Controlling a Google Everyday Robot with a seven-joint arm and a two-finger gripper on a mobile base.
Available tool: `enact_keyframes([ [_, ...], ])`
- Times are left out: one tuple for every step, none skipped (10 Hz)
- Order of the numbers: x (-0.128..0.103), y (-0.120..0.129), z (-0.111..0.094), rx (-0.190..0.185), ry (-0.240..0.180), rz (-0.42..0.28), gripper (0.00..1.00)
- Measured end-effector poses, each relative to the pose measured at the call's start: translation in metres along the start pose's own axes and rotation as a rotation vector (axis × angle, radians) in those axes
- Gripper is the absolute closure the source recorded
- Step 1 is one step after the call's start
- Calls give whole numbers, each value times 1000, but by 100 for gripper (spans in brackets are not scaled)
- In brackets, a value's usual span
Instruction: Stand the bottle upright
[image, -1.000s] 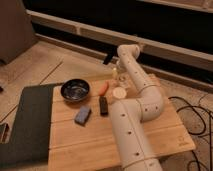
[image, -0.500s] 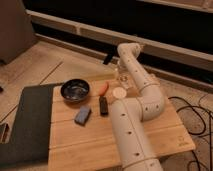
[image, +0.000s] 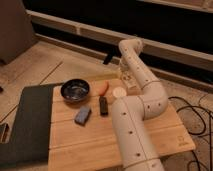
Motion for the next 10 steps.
enact_keyframes([
  [1,2,1,0,11,-4,100],
  [2,9,3,-1,28,-15,100],
  [2,14,4,-3,38,-24,100],
  [1,21,5,-5,46,-34,100],
  [0,29,5,-10,53,-46,100],
  [0,36,5,-11,57,-55,100],
  [0,41,4,-11,57,-63,100],
  [0,51,-4,0,44,-81,100],
  [2,55,-13,20,27,-94,100],
  [5,58,-32,67,-10,-116,100],
])
